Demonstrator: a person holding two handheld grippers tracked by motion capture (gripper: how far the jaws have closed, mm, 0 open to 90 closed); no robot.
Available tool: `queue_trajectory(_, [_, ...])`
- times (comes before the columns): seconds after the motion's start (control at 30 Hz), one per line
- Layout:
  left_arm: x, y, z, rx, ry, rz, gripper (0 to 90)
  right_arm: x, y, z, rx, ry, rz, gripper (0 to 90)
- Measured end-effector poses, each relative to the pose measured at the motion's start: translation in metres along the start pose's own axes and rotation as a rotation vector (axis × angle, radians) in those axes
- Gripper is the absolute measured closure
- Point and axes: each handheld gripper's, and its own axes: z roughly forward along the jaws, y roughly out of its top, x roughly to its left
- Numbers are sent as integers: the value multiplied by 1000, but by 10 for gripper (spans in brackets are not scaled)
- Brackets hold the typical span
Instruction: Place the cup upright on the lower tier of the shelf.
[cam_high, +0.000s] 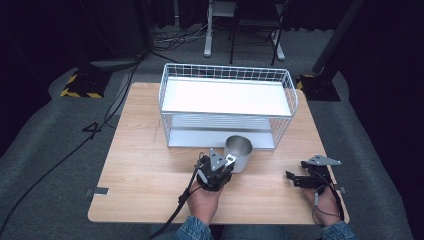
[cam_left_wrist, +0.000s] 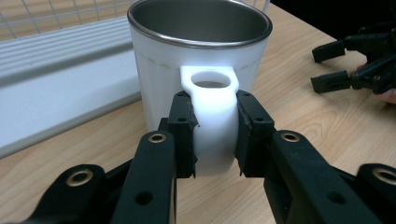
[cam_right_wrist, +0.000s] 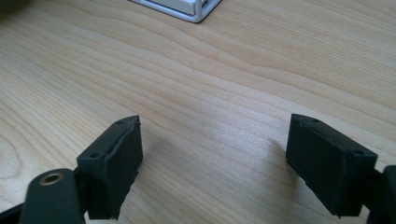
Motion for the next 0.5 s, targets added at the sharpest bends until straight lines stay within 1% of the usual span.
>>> queue_trajectory(0.13, [3,6,-2,-19,4,-10,718,0,0,0,0,0,0,189])
queue_trajectory(0.27, [6,14,-3,-35,16,-5,718,0,0,0,0,1,-1,193])
queue_trajectory(0.37, [10,19,-3,-49,25,-21,718,0,0,0,-1,2,-3,195])
queue_trajectory(0.5, [17,27,-2,-50,40,-19,717,0,0,0,-1,2,-2,195])
